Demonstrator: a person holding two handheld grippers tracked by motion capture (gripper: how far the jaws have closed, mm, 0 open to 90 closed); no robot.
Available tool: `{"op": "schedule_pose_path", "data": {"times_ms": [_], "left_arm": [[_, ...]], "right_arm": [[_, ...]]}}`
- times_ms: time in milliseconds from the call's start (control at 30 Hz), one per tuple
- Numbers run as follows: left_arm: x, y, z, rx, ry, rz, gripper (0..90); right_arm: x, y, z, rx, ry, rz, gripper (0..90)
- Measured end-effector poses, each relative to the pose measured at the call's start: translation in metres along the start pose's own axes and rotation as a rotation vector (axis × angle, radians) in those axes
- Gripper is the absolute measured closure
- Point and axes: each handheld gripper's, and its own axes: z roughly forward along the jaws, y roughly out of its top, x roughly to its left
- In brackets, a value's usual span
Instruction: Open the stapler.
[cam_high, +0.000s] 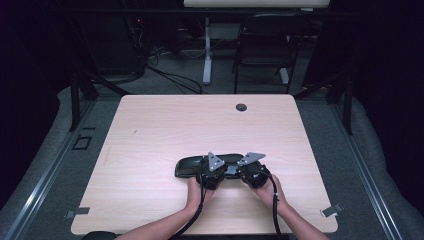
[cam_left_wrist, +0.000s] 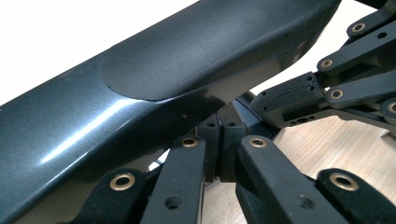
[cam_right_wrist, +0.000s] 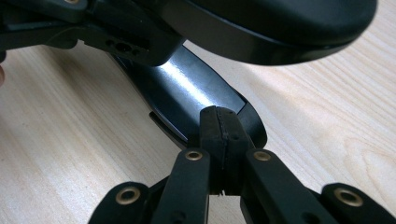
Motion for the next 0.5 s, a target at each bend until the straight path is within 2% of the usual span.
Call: {"op": "schedule_pose_path", "data": {"times_ms": [167,200,233,500], "left_arm": [[0.0003,-0.0013,-0.0003,-0.012,-0.001,-0.020,90.0],[0.0012,-0.0009,-0.0009,-0.014,0.000,-0.011,90.0],[0.0008,-0.0010,-0.0010,-0.028,0.002,-0.019,90.0],[0.0006,-0.0008,-0.0021,-0.039,0.003,-0.017,90.0]], "right_arm": [[-0.0016,-0.0014,0.0001,-0.012,0.009,0.010,90.0],[-0.0014,-0.0016,0.0001,-0.014,0.007,0.011,90.0],[-0.0016,-0.0020,-0.0001,-0.013,0.011,0.016,90.0],[-0.0037,-0.0037,0.0003,-0.030,0.020,0.038,90.0]]}}
